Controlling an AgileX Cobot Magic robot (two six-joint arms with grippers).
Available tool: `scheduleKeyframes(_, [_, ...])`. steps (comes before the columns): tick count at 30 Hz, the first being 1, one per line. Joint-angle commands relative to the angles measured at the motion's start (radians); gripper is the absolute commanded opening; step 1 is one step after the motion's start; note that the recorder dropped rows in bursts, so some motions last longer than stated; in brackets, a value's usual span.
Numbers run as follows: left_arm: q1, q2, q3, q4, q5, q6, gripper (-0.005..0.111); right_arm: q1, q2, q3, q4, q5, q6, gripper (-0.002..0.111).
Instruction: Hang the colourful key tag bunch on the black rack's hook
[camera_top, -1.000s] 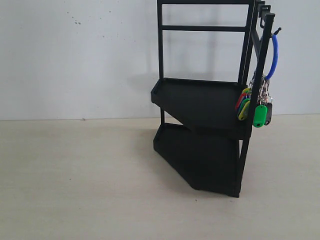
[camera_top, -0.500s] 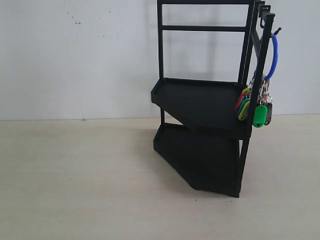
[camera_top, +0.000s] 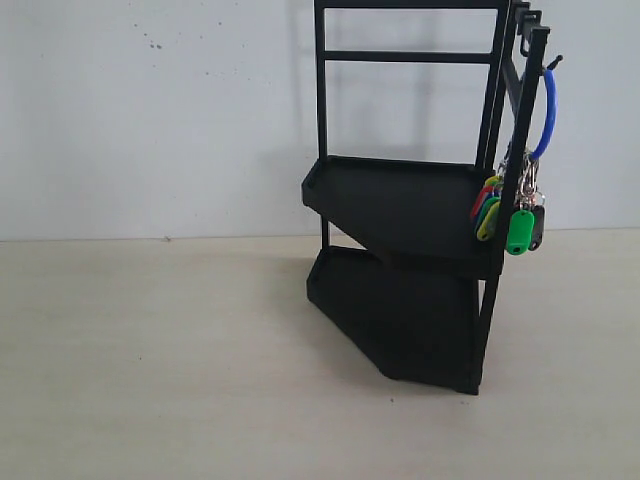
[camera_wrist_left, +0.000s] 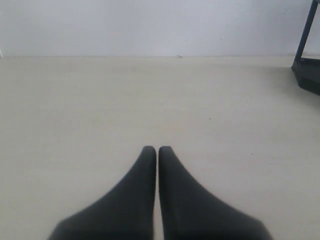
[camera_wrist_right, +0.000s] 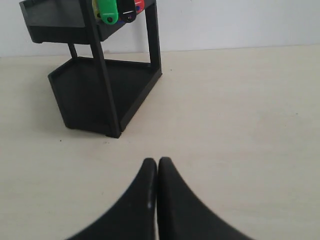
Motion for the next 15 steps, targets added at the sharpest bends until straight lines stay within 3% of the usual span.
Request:
scheduleKeyframes(1, [0.002,-0.002,-0.001,-0.007,-0.015,-0.010,0.004,-0.002,-0.006,0.000,-0.006,0.002,-0.034,0.000])
scheduleKeyframes(15, [0.002,-0.002,-0.001,-0.007,-0.015,-0.010,0.004,-0.011,-0.006,0.000,-0.006,0.002,-0.034,0.000])
